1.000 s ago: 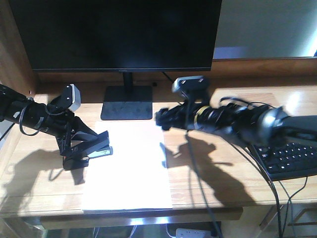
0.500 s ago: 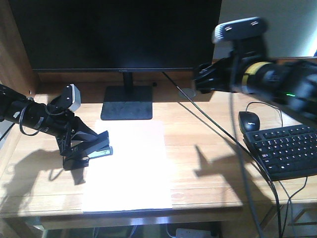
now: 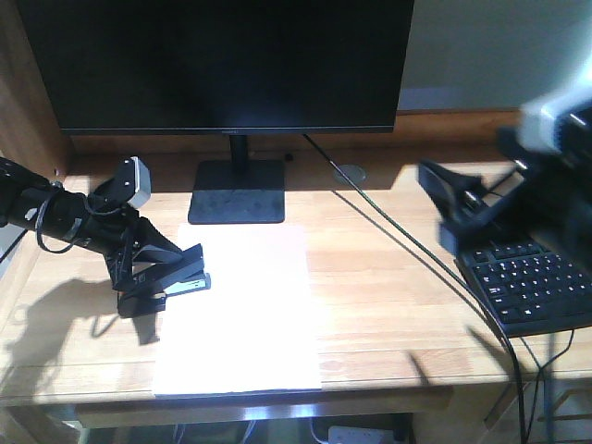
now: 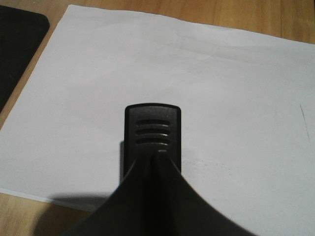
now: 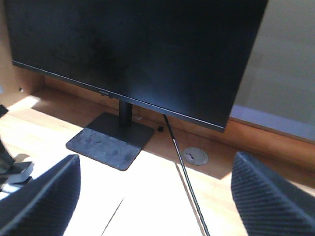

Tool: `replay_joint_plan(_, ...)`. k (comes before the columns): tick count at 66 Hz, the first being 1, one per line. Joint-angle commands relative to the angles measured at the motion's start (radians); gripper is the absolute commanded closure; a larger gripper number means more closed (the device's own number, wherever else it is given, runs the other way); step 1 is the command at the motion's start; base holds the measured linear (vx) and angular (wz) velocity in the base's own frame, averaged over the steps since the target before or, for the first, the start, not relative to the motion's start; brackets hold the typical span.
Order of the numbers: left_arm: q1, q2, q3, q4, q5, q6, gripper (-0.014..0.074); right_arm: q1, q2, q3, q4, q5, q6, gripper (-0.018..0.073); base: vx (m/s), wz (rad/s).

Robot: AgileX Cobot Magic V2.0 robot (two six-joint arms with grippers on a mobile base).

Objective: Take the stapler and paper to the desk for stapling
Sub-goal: 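Withdraw the open right gripper up and away from the paper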

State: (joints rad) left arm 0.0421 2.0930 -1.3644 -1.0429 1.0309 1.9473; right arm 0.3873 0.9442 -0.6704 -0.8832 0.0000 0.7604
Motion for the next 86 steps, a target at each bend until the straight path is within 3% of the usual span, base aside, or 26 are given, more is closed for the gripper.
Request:
replay_joint_plan(1,-0.003,-0.058,-0.024,-0.053,0.027,-0.007,0.0603,-0.002,-0.116,0.05,-0.006,-0.048,-0.004,-0.0022,0.0,0.0)
replay_joint_plan(24,-0.003,-0.058,-0.024,-0.053,0.027,-0.007,0.0603,-0.002,-0.601,0.332,-0.004,-0.038,0.098,-0.0022,0.0,0.0)
replay_joint_plan(36,-0.003,-0.058,-0.024,-0.053,0.027,-0.007,0.0603,-0.002,-0.758,0.463,-0.006,-0.035,0.101,-0.0022,0.0,0.0)
replay_joint_plan(48,-0.003,-0.058,-0.024,-0.053,0.027,-0.007,0.0603,-0.002,-0.815,0.574,-0.006,-0.035,0.101,-0.0022,0.0,0.0)
replay_joint_plan(64,-0.003,-0.058,-0.024,-0.053,0.027,-0.007,0.0603,-0.002,-0.815,0.583,-0.006,-0.039,0.101,-0.0022,0.0,0.0)
replay_joint_plan(86,-0.003,-0.058,-0.024,-0.053,0.027,-0.007,0.0603,-0.002,-0.815,0.583,-0.006,-0.209,0.101,-0.0022,0.0,0.0)
